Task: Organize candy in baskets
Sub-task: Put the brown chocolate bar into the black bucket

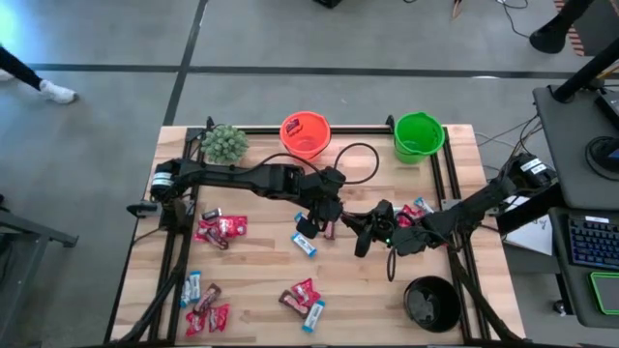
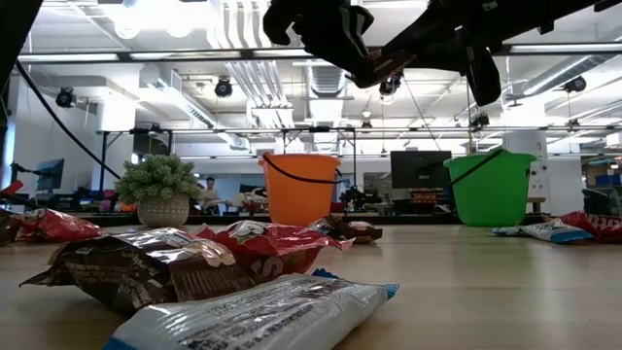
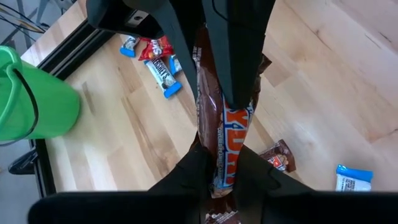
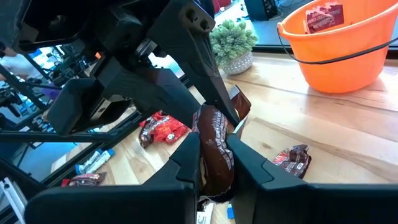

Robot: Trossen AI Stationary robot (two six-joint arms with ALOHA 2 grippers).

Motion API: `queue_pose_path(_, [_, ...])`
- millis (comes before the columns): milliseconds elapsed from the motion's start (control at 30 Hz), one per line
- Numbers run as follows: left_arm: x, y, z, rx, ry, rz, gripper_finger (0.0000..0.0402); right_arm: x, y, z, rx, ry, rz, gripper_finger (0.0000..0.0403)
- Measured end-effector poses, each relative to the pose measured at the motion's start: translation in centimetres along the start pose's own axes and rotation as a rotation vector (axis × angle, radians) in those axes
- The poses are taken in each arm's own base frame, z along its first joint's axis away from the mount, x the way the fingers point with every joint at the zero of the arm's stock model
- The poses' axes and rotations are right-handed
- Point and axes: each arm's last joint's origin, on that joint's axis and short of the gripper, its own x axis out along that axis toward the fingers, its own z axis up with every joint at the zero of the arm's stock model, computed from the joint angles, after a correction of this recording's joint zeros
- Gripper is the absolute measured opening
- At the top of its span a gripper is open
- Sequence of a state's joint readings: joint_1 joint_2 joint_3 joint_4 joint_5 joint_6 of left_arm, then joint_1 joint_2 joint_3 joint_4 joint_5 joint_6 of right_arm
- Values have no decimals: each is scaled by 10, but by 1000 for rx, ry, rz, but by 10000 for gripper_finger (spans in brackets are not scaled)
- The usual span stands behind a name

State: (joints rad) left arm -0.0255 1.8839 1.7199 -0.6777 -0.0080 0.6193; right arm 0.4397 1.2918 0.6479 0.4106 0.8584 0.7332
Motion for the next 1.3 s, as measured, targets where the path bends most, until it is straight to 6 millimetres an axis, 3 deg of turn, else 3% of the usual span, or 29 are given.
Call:
queue_pose_path(200, [0, 0, -1, -24, 10, 0, 49, -2, 0, 3, -24, 9, 22, 38])
queue_pose_path(533, [-2, -1, -6, -36, 86, 27, 115, -6, -3, 5, -65, 58, 25, 37])
queue_pose_path(700, [-2, -2, -9, -40, 139, 45, 144, -14, -5, 15, -61, 62, 25, 37])
queue_pose_path(1300, [-5, -8, -23, -63, 292, -7, 158, -89, -34, 73, 48, 184, 176, 37])
